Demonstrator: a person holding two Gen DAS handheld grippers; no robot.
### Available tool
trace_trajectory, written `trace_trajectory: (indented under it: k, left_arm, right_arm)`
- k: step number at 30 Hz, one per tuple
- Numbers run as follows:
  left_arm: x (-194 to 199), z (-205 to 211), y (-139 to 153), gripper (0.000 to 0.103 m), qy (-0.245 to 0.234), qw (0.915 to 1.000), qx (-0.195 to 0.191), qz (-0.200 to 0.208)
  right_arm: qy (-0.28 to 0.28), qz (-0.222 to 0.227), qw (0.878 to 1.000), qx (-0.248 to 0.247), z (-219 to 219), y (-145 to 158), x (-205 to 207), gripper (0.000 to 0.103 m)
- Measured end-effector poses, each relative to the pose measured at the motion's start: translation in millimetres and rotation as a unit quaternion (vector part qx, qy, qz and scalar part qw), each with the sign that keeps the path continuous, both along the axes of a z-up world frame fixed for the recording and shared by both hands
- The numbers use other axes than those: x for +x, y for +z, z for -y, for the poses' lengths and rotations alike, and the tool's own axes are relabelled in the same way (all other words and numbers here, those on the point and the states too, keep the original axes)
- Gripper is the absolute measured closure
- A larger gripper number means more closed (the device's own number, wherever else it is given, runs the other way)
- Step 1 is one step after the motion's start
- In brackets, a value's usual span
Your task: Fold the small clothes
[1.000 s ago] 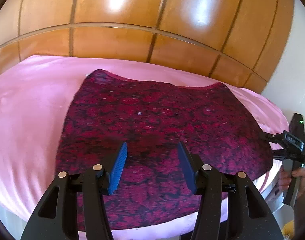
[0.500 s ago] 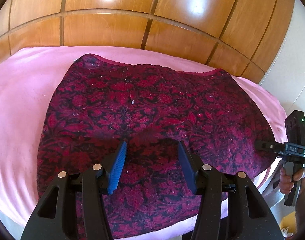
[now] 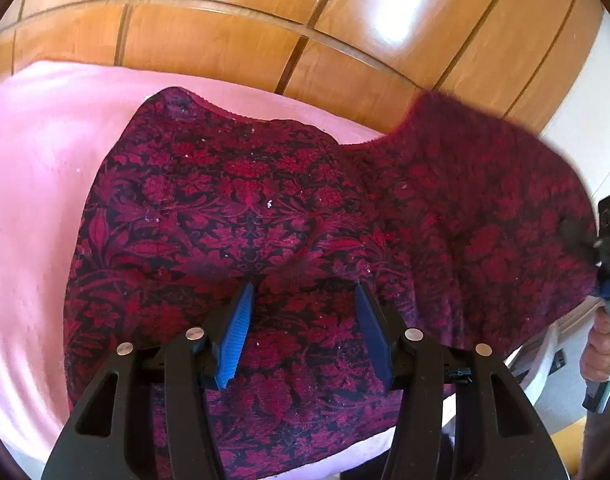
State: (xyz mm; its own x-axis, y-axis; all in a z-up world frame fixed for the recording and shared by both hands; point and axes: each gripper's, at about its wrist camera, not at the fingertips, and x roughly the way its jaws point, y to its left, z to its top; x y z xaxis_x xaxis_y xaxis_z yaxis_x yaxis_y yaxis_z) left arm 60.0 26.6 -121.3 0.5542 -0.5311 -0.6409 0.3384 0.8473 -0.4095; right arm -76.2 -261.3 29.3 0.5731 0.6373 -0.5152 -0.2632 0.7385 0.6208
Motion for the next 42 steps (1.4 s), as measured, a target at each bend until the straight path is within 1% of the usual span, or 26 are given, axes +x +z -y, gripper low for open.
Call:
trace_trajectory:
  k: [4,7,9,10,12,13,14,15,16,17,18,19,20,21,22,24,28,31,32,33,34,36,38,40,41,42]
  left_arm:
    - [5,-12,-3,0.054,0.000,0.9990,-0.042,-0.014]
    - [8,-31,-3,0.063,0.003,0.9974,-0.069,-0.021]
    - [9,-62,-1,0.063,0.022,0.9917,-0.122,-0.034]
    - [8,-73,0,0.063,0.032,0.9902,-0.131,-0.033]
    - [3,-113,3,0.063,0.070,0.9831,-0.166,-0.029]
    - [1,-128,3,0.063,0.082,0.9791,-0.183,-0.031]
    - [-1,-149,2,0.063,0.096,0.9730,-0.207,-0.033]
    - [-5,-167,2,0.063,0.108,0.9671,-0.228,-0.032]
    - [-8,-181,4,0.063,0.116,0.9632,-0.241,-0.028]
    - [-10,-188,6,0.063,0.118,0.9620,-0.245,-0.024]
    - [-12,-195,10,0.063,0.116,0.9615,-0.249,-0.018]
    - [-12,-197,15,0.063,0.105,0.9613,-0.254,-0.012]
    - [-11,-195,19,0.060,0.092,0.9618,-0.258,-0.009]
    - [-9,-191,24,0.055,0.077,0.9627,-0.259,-0.004]
    - [-6,-185,29,0.048,0.063,0.9643,-0.257,0.001]
    - [4,-167,36,0.047,0.031,0.9675,-0.251,0.000]
    - [21,-129,41,0.047,-0.023,0.9742,-0.224,-0.017]
    - [40,-102,41,0.081,-0.033,0.9847,-0.169,-0.027]
    - [44,-97,42,0.085,-0.032,0.9870,-0.156,-0.024]
    - [47,-94,44,0.085,-0.034,0.9872,-0.154,-0.025]
    - [45,-96,46,0.086,-0.033,0.9880,-0.149,-0.023]
    - [47,-95,50,0.087,-0.028,0.9899,-0.138,-0.019]
    - [42,-95,51,0.087,-0.023,0.9909,-0.131,-0.018]
    - [39,-97,53,0.087,-0.020,0.9916,-0.127,-0.016]
    - [37,-101,53,0.087,-0.018,0.9919,-0.125,-0.016]
    - [35,-102,54,0.087,-0.015,0.9922,-0.122,-0.016]
  right_arm:
    - [0.060,0.028,0.998,-0.006,-60,13,9,0.067]
    - [0.096,0.026,0.995,-0.020,-105,6,21,0.068]
    - [0.117,0.027,0.992,-0.035,-133,-2,26,0.069]
    - [0.126,0.028,0.991,-0.044,-145,-5,26,0.069]
    - [0.146,0.031,0.986,-0.069,-174,-12,29,0.069]
    - [0.153,0.032,0.985,-0.076,-179,-16,25,0.069]
    - [0.161,0.032,0.983,-0.085,-189,-19,25,0.069]
    - [0.173,0.037,0.978,-0.107,-205,-25,22,0.069]
    - [0.180,0.042,0.975,-0.124,-211,-28,23,0.069]
    - [0.193,0.050,0.969,-0.148,-225,-33,18,0.069]
    - [0.201,0.054,0.965,-0.159,-233,-36,16,0.069]
    - [0.209,0.058,0.961,-0.172,-242,-39,14,0.069]
    - [0.217,0.068,0.955,-0.190,-252,-42,10,0.069]
    - [0.220,0.073,0.952,-0.202,-259,-44,9,0.069]
    - [0.221,0.079,0.949,-0.212,-262,-46,8,0.069]
    - [0.225,0.086,0.946,-0.217,-269,-48,5,0.069]
    - [0.222,0.096,0.945,-0.221,-268,-51,3,0.069]
    - [0.218,0.103,0.946,-0.216,-260,-48,-1,0.067]
    - [0.225,0.103,0.948,-0.200,-256,-45,-1,0.055]
    - [0.235,0.102,0.950,-0.179,-254,-41,-2,0.045]
    - [0.241,0.101,0.952,-0.161,-248,-36,-3,0.042]
    - [0.254,0.094,0.957,-0.105,-225,-19,-3,0.032]
    - [0.239,0.091,0.966,-0.045,-187,-3,0,0.030]
    - [0.208,0.086,0.974,-0.016,-160,1,7,0.030]
    - [0.175,0.084,0.981,-0.026,-145,-1,14,0.030]
    - [0.156,0.083,0.983,-0.042,-141,-3,19,0.030]
